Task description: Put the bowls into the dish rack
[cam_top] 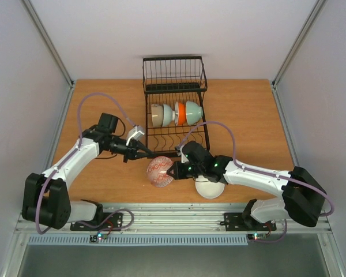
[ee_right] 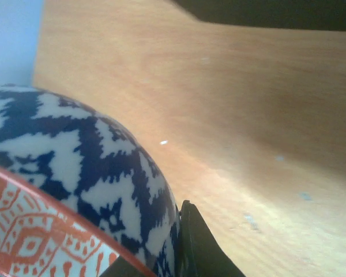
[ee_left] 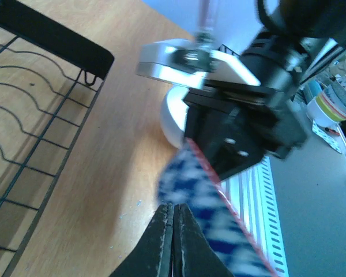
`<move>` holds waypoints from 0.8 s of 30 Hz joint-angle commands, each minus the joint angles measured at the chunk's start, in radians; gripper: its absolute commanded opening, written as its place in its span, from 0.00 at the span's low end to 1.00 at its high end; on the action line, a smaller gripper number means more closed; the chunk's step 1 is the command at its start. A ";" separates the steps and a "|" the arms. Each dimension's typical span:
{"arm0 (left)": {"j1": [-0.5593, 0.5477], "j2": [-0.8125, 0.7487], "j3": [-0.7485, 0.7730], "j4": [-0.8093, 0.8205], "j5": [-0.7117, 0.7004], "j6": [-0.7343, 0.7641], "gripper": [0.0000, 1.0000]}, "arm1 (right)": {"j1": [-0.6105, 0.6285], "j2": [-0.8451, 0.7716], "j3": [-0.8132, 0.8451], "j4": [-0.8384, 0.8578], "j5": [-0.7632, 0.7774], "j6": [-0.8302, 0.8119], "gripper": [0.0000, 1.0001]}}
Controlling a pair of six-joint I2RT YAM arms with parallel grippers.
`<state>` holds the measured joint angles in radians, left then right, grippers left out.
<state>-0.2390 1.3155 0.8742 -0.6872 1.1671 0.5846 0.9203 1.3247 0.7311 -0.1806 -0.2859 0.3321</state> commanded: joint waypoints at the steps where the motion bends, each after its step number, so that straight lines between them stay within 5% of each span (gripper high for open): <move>1: 0.021 0.005 0.012 0.020 0.004 0.012 0.01 | 0.029 -0.049 0.032 0.140 -0.108 -0.055 0.05; 13: 0.022 -0.007 0.008 0.051 -0.030 -0.009 0.00 | 0.029 -0.068 0.071 0.004 -0.014 -0.099 0.01; 19: 0.022 -0.075 -0.023 0.162 -0.164 -0.134 0.31 | 0.031 -0.061 0.166 -0.213 0.098 -0.149 0.01; 24: 0.021 -0.090 -0.035 0.193 -0.247 -0.171 0.45 | 0.033 -0.053 0.201 -0.288 0.123 -0.173 0.01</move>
<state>-0.2192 1.2484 0.8593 -0.5774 1.0061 0.4652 0.9489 1.2835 0.8806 -0.3866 -0.2081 0.2001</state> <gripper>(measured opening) 0.426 0.070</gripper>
